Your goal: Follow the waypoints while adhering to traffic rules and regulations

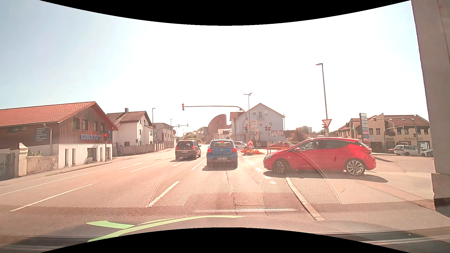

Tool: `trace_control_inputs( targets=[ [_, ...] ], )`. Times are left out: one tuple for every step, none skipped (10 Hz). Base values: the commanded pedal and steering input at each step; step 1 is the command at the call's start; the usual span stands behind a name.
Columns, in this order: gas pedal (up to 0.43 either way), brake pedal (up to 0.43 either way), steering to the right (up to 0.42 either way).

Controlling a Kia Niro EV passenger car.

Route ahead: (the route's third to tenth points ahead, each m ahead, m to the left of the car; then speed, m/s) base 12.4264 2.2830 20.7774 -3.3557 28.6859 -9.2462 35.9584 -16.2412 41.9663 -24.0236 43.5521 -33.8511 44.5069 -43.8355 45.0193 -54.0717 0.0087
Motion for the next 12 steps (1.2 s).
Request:
trace_control_inputs(
  targets=[
    [0.000, 0.317, 0.010],
    [0.000, 0.317, 0.010],
    [0.000, 0.317, 0.010],
    [0.000, 0.317, 0.010],
    [0.000, 0.317, 0.010],
    [0.000, 0.317, 0.010],
    [0.000, 0.317, 0.010],
    [0.000, 0.317, 0.010],
    [0.000, 0.317, 0.010],
    [0.000, 0.317, 0.010],
    [0.000, 0.317, 0.010],
    [0.000, 0.317, 0.010]
  ],
)
